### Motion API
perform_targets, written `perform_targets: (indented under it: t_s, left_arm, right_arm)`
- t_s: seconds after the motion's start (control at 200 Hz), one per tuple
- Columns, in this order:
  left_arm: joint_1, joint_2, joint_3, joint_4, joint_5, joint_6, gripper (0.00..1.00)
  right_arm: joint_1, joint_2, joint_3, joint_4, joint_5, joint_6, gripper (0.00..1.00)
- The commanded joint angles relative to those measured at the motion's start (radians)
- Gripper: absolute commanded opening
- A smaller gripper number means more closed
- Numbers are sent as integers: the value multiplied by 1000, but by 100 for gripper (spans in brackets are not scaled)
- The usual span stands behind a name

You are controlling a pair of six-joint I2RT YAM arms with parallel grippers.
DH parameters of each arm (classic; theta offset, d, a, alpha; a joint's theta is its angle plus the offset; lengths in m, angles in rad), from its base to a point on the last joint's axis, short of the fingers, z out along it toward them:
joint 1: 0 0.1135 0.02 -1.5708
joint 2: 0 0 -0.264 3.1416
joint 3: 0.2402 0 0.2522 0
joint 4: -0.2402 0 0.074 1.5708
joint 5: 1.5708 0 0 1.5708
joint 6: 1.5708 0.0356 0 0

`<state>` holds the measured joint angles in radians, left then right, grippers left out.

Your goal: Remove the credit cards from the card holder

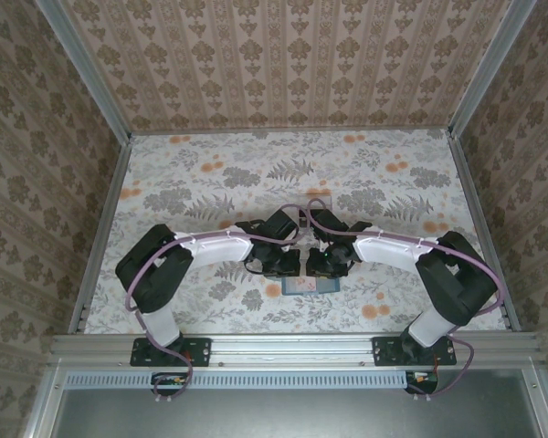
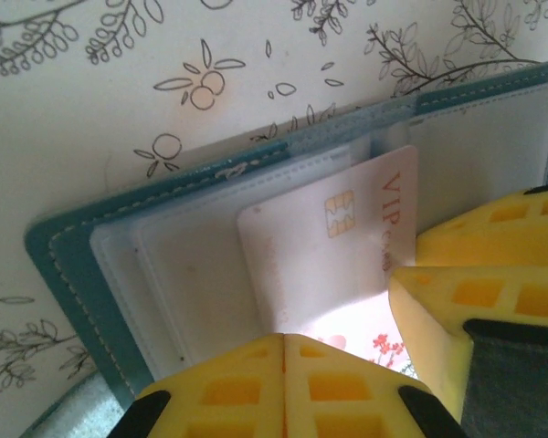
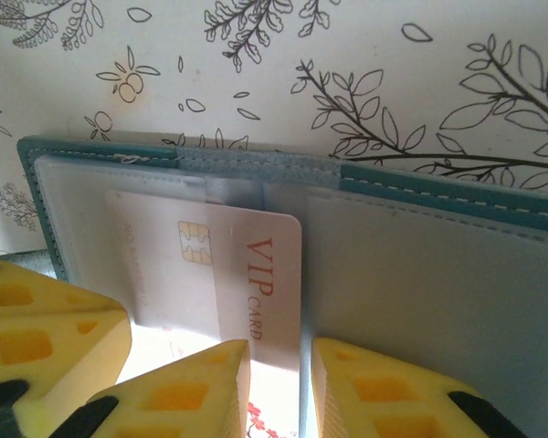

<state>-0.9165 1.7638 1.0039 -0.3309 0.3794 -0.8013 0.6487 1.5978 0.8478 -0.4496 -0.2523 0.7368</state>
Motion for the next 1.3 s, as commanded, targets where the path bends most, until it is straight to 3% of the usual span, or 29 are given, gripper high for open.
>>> perform_targets:
  t_s: [0.0, 0.505, 0.795, 1.295]
  left_arm:
    - [-4, 33, 14, -3, 18, -6, 7]
    - [6, 49, 14, -69, -10, 17, 6]
    - [6, 49, 19, -73, -10, 21, 6]
    - [8, 52, 22, -83, -13, 28, 6]
  right_arm:
    - [-7, 21, -14, 13, -26, 3, 25]
    - [-41, -81, -59, 103, -141, 39, 20]
    - [-54, -64, -64, 124, -174, 41, 15]
    - [-87, -101, -54, -13, -71, -33, 12]
